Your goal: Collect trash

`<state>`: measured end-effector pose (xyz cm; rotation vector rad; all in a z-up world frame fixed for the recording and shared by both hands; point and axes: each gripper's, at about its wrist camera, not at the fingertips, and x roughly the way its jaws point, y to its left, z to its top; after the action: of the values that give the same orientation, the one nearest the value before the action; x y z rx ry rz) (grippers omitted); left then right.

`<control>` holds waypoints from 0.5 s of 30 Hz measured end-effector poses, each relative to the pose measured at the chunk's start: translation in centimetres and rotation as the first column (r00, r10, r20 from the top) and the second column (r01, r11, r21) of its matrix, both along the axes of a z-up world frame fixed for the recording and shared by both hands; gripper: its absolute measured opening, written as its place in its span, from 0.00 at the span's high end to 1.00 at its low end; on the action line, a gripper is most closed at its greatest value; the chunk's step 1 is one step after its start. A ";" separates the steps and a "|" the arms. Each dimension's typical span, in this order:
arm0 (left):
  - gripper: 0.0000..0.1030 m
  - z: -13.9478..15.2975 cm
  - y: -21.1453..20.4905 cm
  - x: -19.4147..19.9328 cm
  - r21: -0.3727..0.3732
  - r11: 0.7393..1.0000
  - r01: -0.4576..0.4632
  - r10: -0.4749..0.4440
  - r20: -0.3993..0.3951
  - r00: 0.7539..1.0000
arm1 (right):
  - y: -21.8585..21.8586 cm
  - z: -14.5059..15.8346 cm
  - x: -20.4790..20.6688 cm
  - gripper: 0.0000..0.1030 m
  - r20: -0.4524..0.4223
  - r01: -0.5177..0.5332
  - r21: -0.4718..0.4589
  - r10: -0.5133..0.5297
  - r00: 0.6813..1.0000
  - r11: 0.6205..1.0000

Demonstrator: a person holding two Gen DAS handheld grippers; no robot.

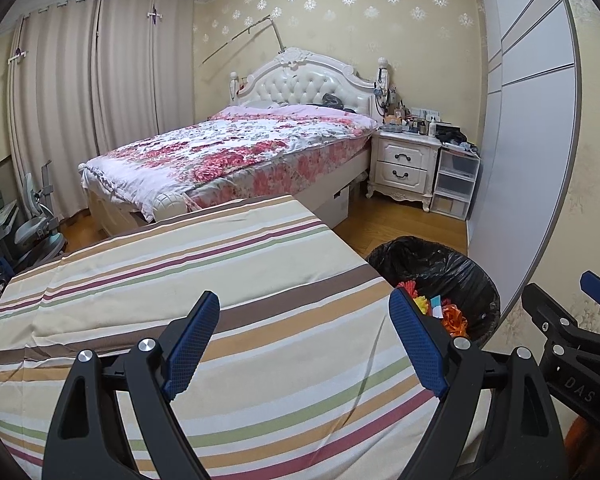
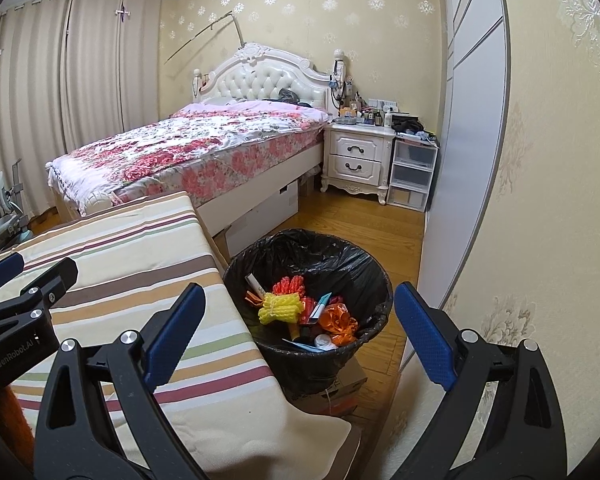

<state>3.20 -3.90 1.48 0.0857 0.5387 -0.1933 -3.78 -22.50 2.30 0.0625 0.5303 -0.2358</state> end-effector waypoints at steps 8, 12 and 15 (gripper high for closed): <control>0.18 -0.1 0.0 -0.2 0.001 1.000 -0.001 0.001 0.000 1.000 | 0.1 0.0 0.1 0.10 -0.001 0.000 0.000 0.000 1.000 1.000; 0.18 -0.1 0.0 -0.2 0.001 1.000 -0.002 0.002 -0.001 1.000 | 0.1 0.0 0.1 0.10 -0.001 -0.001 -0.001 0.001 1.000 1.000; 0.18 -0.1 0.0 -0.2 0.000 1.000 -0.002 0.002 -0.001 1.000 | 0.1 0.1 0.0 0.10 0.000 0.000 0.000 0.000 1.000 1.000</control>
<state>2.96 -3.89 1.42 0.0853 0.5396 -0.1914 -3.73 -22.45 2.38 0.0626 0.5303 -0.2358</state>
